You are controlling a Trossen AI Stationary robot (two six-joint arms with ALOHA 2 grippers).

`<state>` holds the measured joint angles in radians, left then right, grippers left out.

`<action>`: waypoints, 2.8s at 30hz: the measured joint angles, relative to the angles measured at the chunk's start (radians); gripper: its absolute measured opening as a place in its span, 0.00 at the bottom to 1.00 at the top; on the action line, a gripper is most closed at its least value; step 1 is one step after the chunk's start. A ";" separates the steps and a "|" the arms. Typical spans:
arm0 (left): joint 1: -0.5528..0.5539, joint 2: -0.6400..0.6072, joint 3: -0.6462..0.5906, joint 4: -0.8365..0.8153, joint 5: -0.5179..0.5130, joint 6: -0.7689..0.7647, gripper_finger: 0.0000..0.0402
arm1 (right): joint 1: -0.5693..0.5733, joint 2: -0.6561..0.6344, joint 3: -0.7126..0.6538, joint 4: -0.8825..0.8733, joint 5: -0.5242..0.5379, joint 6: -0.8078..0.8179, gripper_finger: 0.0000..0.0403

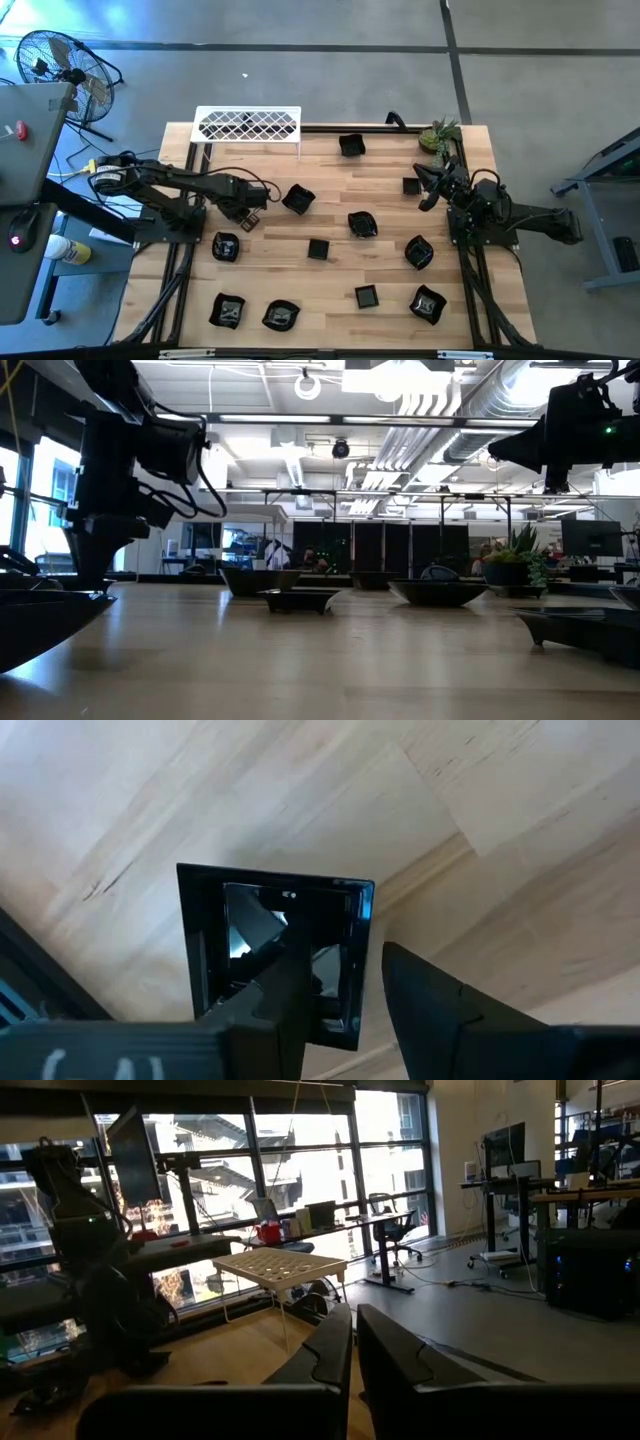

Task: Pick & Place Mini shaped plates
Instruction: Put the black square plate on the shelf

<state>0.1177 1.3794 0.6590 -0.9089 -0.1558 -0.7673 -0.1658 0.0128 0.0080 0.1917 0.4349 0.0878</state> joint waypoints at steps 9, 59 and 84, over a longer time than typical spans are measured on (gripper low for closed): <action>0.000 0.000 0.000 -0.001 0.011 0.002 0.14 | 0.000 0.000 0.000 0.000 0.000 0.000 0.04; 0.269 -0.002 0.645 0.202 -0.395 1.250 0.00 | 0.000 0.000 0.000 0.000 0.000 0.000 0.04; 0.381 0.178 0.570 0.325 -0.445 1.392 0.00 | 0.000 0.000 0.000 0.000 0.000 0.000 0.04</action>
<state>0.4984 1.5570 1.2293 -0.5840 -0.6012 0.6249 -0.1658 0.0128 0.0078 0.1917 0.4350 0.0880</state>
